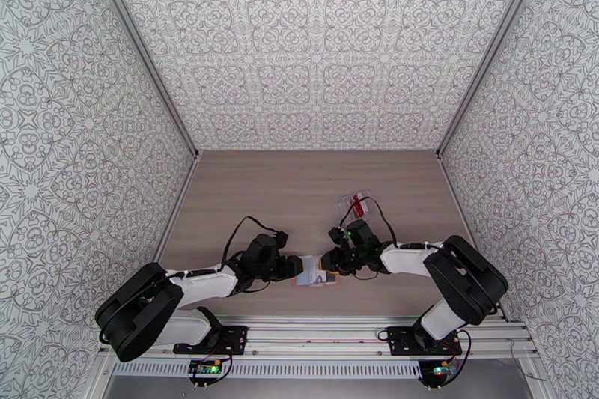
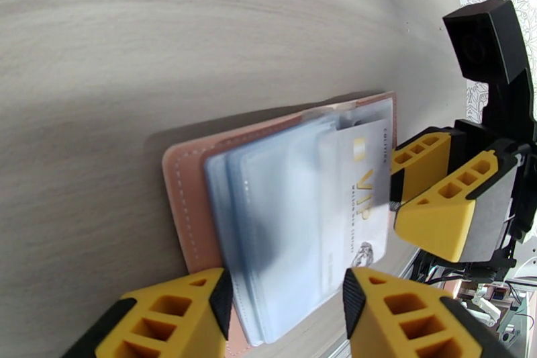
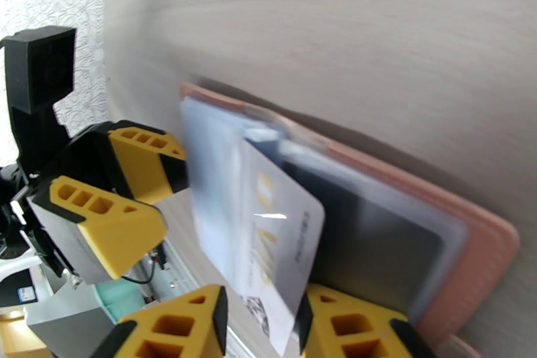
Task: Put the credit cards into the card holder
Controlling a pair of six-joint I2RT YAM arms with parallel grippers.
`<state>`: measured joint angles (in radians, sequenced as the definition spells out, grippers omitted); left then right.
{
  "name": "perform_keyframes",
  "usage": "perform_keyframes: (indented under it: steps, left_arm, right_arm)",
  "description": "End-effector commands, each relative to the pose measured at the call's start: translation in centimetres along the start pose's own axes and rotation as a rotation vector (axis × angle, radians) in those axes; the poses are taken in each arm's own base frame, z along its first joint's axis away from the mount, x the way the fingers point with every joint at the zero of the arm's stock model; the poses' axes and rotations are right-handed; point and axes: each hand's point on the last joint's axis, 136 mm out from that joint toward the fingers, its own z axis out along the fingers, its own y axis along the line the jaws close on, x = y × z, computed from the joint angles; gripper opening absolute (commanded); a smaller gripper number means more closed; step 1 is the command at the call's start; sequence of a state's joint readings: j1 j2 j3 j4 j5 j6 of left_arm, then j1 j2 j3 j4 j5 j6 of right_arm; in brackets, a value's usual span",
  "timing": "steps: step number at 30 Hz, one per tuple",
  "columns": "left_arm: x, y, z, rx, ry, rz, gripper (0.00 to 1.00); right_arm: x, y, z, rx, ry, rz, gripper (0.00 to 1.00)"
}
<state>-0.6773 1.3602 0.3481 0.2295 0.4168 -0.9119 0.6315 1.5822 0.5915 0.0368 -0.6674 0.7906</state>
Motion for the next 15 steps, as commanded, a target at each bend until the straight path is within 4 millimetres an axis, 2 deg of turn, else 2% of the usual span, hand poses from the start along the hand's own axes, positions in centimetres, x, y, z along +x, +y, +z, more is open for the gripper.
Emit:
perform_keyframes:
  steps: [1, 4, 9, 15]
  left_arm:
    - [0.87, 1.22, 0.35, -0.052, 0.028, 0.004, 0.52]
    - [0.83, 1.12, 0.34, -0.050, 0.028, 0.004, 0.52]
    - [0.95, 1.28, 0.33, -0.054, 0.031, 0.001, 0.52]
    - [0.76, 1.03, 0.37, -0.051, 0.031, 0.003, 0.52]
  right_arm:
    - [-0.15, -0.43, -0.89, 0.085, -0.015, -0.015, 0.35]
    - [-0.46, -0.42, -1.36, 0.116, -0.034, -0.020, 0.34]
    - [-0.64, 0.14, -1.53, 0.125, -0.046, -0.024, 0.26]
    - [-0.89, -0.25, -1.46, 0.177, -0.053, -0.012, 0.25]
